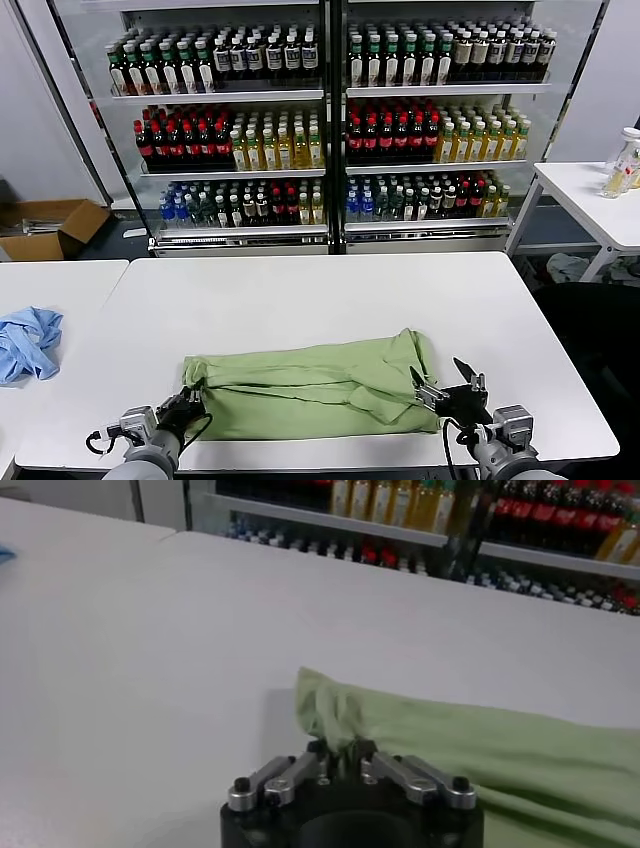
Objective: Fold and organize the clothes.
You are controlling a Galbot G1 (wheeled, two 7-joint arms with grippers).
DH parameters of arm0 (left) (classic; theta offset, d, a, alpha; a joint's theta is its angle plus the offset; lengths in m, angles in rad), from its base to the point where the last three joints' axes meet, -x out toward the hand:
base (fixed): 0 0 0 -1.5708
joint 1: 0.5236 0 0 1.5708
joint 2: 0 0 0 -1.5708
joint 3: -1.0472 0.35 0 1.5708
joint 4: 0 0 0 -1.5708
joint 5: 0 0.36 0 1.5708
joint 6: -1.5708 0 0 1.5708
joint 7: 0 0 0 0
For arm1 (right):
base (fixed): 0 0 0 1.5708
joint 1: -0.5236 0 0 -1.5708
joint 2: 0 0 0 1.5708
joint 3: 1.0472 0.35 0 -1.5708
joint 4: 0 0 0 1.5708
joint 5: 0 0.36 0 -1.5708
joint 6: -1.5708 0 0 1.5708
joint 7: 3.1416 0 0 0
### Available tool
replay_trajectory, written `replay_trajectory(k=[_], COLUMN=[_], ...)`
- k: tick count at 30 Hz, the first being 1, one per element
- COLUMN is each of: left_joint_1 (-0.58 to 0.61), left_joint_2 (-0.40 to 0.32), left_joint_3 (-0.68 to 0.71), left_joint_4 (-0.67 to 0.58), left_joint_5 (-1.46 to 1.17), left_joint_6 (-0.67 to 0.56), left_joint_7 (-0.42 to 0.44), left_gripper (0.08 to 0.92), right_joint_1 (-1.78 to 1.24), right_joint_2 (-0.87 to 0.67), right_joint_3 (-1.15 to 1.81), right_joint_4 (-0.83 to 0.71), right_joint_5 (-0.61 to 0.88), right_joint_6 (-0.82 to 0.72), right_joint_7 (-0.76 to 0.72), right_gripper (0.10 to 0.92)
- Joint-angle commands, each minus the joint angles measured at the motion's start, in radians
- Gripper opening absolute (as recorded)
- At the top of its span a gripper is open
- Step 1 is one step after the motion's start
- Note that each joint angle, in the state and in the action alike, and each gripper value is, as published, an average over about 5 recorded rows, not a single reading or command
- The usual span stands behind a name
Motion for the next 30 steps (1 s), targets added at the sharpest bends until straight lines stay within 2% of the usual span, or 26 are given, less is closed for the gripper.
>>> replay_trajectory(k=[1,5,9,16,19,21,24,30], left_joint_1=[-0.004,0.003,0.026,0.086,0.103,0.108,0.105,0.079], left_joint_2=[-0.031,0.001,0.077,0.203,0.235,0.235,0.202,0.097], left_joint_3=[-0.007,-0.068,-0.203,-0.514,-0.564,-0.55,-0.457,-0.128], left_joint_4=[-0.014,-0.065,-0.093,0.014,0.026,-0.011,-0.123,-0.314], left_joint_5=[0.144,0.201,0.246,0.306,0.292,0.27,0.166,-0.069], left_joint_6=[0.017,0.057,0.091,0.097,0.097,0.097,0.097,0.096], left_joint_7=[0.03,0.033,0.038,0.055,0.063,0.063,0.057,0.053], left_gripper=[0.163,0.092,0.087,0.087,0.087,0.087,0.087,0.087], right_joint_1=[-0.001,0.003,0.015,0.029,0.034,0.035,0.028,0.0], right_joint_2=[-0.002,-0.009,-0.014,-0.019,-0.018,-0.013,-0.005,0.001], right_joint_3=[0.006,0.016,0.029,0.05,0.057,0.06,0.062,0.078], right_joint_4=[0.001,0.002,-0.002,0.001,0.001,0.0,0.001,0.008], right_joint_5=[-0.003,-0.002,0.002,0.011,0.014,0.015,0.012,0.005], right_joint_6=[0.002,0.001,0.001,0.001,0.0,0.0,0.0,0.0], right_joint_7=[0.0,-0.001,-0.002,-0.003,-0.003,-0.002,-0.002,-0.002], right_gripper=[0.823,0.823,0.823,0.823,0.823,0.823,0.823,0.823])
